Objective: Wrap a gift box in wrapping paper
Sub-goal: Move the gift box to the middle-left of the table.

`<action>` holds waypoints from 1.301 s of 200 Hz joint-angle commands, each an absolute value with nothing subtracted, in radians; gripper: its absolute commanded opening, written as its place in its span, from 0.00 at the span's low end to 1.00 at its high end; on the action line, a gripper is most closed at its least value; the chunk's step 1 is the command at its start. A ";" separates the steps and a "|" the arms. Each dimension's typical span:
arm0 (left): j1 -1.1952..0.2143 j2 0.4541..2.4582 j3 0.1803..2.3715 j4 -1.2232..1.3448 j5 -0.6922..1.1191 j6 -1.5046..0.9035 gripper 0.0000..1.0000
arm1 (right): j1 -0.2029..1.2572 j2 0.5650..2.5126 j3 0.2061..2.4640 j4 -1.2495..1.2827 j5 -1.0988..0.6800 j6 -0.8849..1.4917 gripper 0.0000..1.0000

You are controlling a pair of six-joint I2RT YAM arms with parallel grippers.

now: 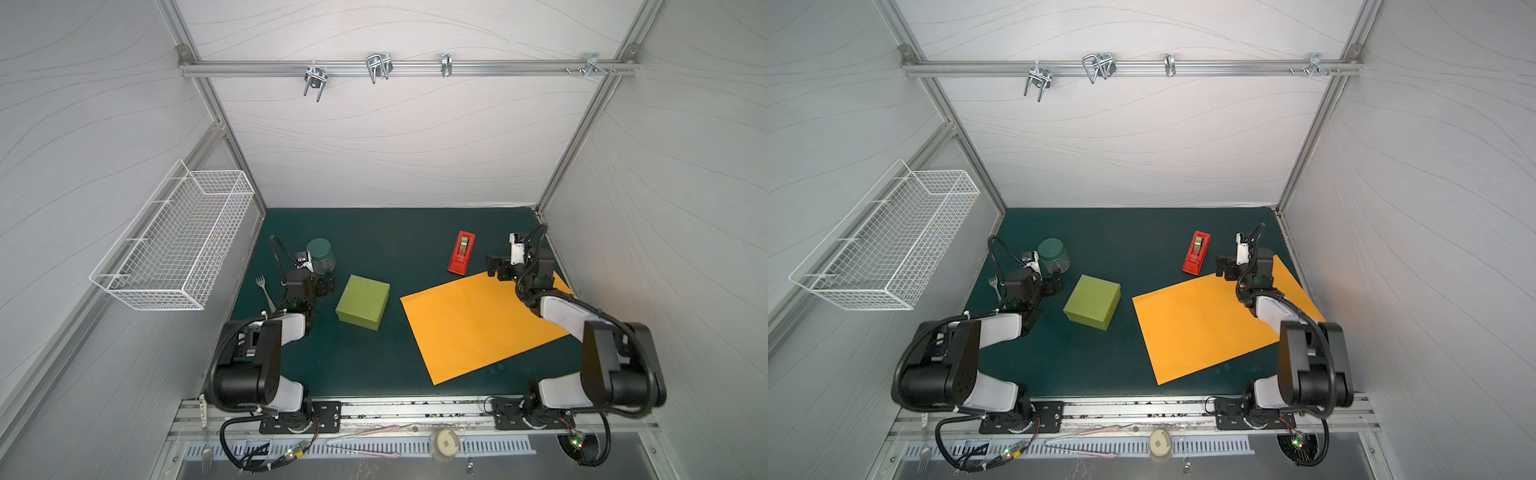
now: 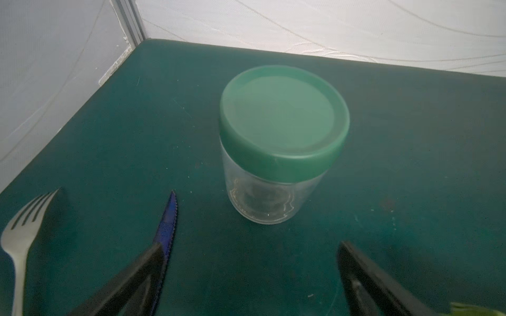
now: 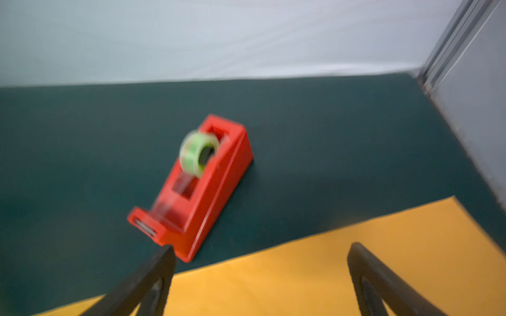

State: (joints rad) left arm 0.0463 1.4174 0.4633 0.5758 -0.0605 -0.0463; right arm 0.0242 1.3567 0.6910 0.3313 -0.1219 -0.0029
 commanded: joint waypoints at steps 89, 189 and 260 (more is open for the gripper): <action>-0.029 1.235 0.920 -0.595 0.413 0.428 0.90 | 0.578 1.247 0.926 -0.725 -0.222 -0.813 0.99; -0.555 1.567 1.103 -0.479 -0.165 0.526 0.92 | 0.505 1.400 0.897 -0.651 -0.252 -0.767 0.90; -0.464 1.584 0.993 -0.339 -0.271 0.528 0.87 | 0.622 1.584 0.937 -0.608 -0.216 -0.857 0.78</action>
State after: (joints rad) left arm -0.5308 1.6314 1.0344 -0.3870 -0.2295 0.5087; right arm 0.5770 1.5135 0.9001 -0.6193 -0.2264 -0.7879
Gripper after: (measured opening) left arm 0.869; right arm 0.807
